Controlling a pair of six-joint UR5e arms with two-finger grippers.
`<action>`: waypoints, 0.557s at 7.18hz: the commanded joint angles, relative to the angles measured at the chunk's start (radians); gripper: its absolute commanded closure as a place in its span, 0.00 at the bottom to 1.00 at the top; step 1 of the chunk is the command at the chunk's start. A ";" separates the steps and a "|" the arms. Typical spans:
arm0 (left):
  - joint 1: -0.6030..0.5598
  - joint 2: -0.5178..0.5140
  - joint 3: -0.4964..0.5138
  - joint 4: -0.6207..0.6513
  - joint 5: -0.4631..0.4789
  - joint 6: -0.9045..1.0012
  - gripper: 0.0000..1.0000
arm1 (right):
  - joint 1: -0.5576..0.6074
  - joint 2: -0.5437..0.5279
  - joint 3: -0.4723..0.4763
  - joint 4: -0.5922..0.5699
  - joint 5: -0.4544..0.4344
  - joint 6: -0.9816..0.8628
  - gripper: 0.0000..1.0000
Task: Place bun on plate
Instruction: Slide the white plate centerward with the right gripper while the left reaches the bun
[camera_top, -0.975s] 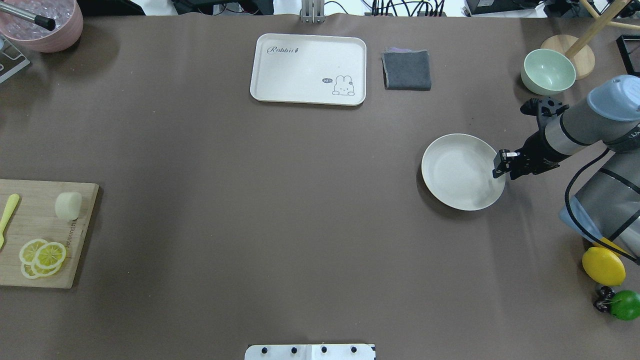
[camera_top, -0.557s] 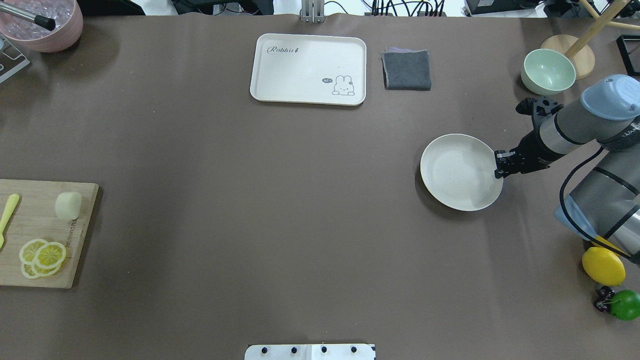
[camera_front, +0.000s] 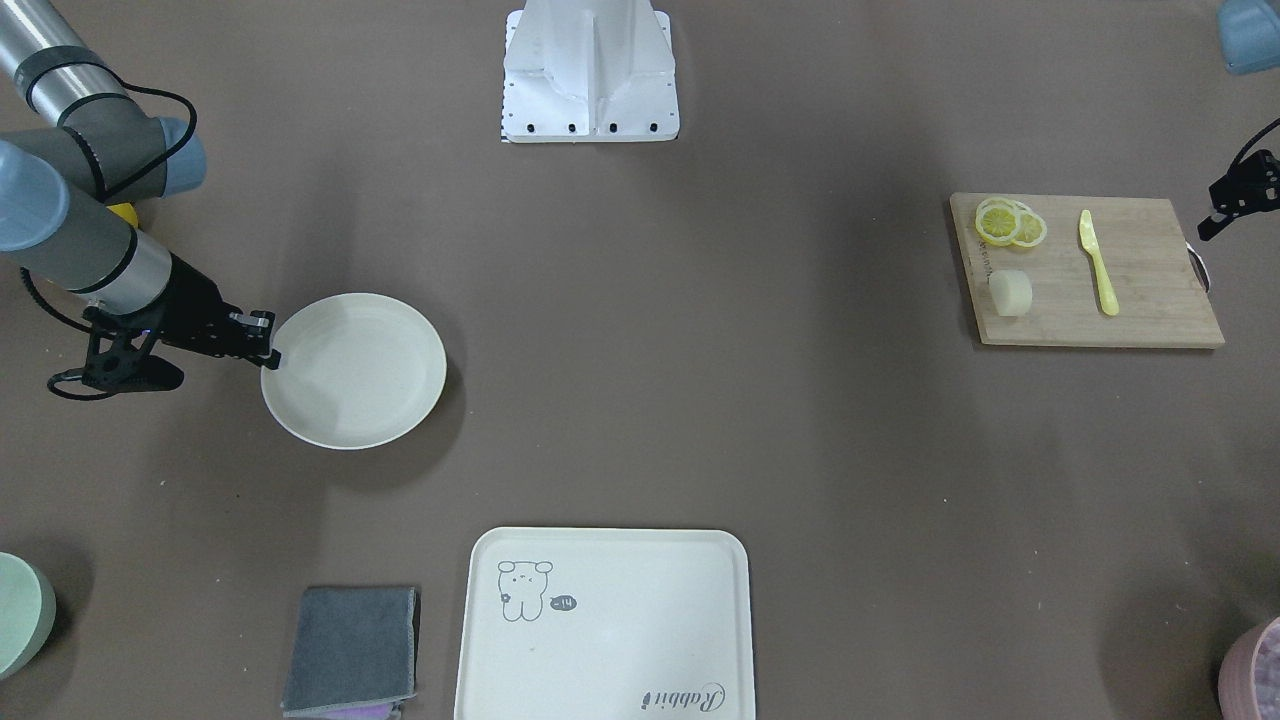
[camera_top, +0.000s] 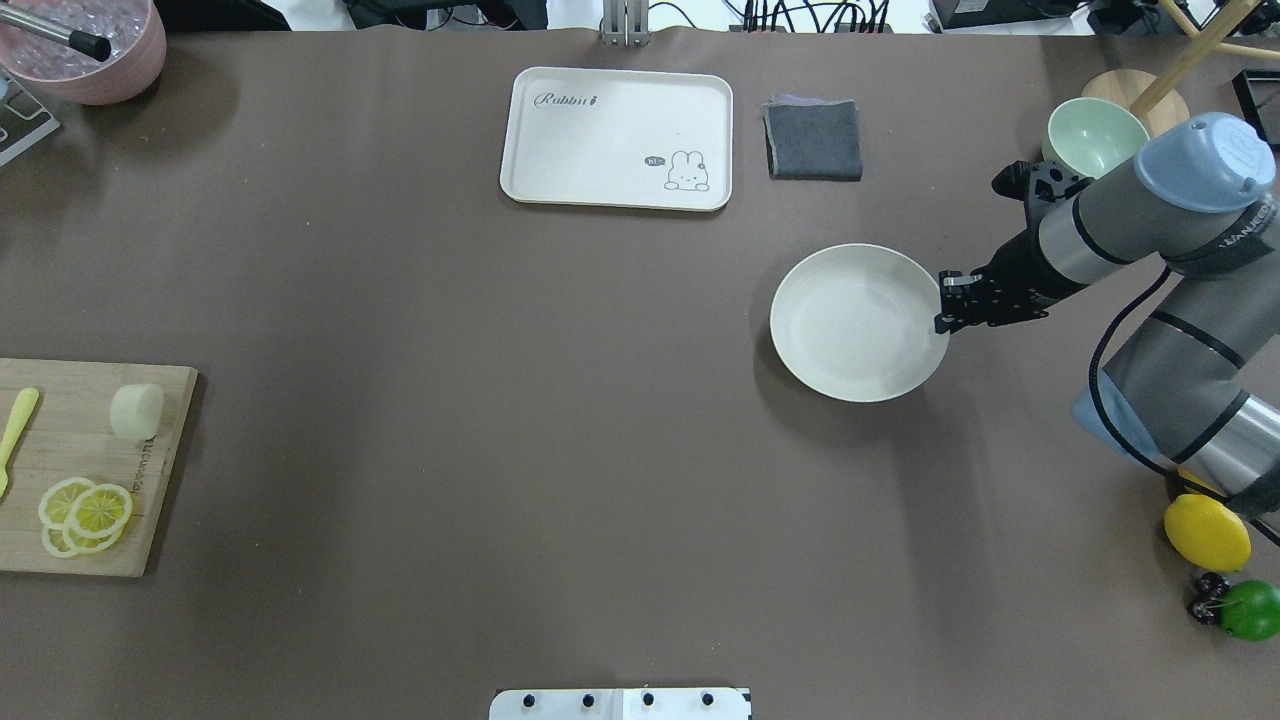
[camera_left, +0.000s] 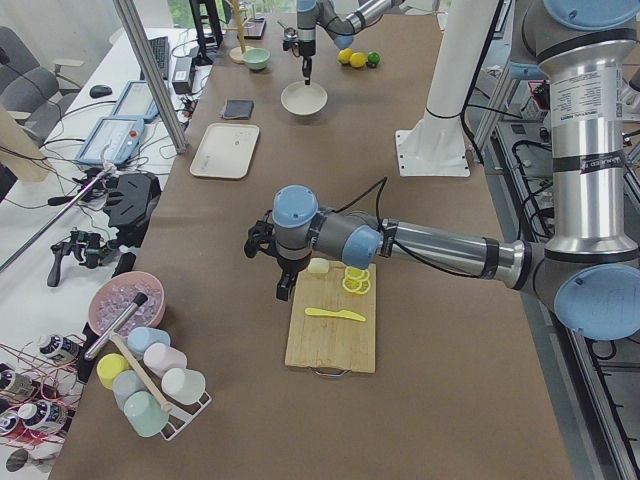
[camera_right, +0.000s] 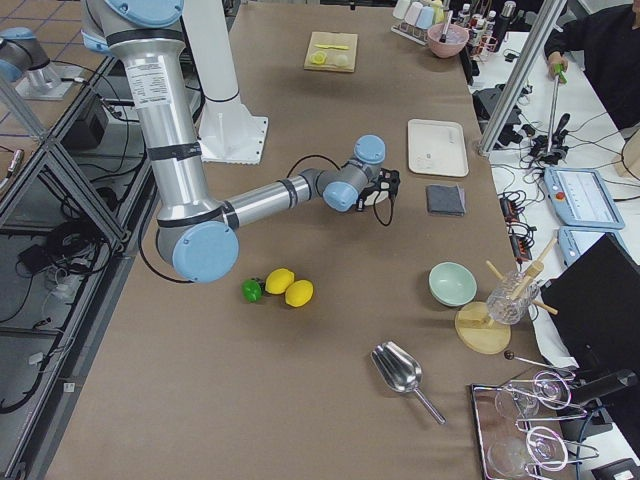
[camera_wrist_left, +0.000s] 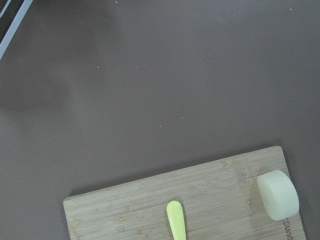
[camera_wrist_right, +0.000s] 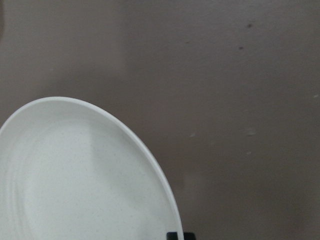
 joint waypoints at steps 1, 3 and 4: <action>0.060 -0.004 -0.013 -0.050 0.008 -0.132 0.03 | -0.126 0.105 0.046 0.007 -0.037 0.233 1.00; 0.209 0.003 0.002 -0.205 0.049 -0.363 0.03 | -0.281 0.153 0.056 0.014 -0.204 0.355 1.00; 0.292 -0.001 0.021 -0.240 0.104 -0.475 0.03 | -0.326 0.170 0.053 0.013 -0.247 0.381 1.00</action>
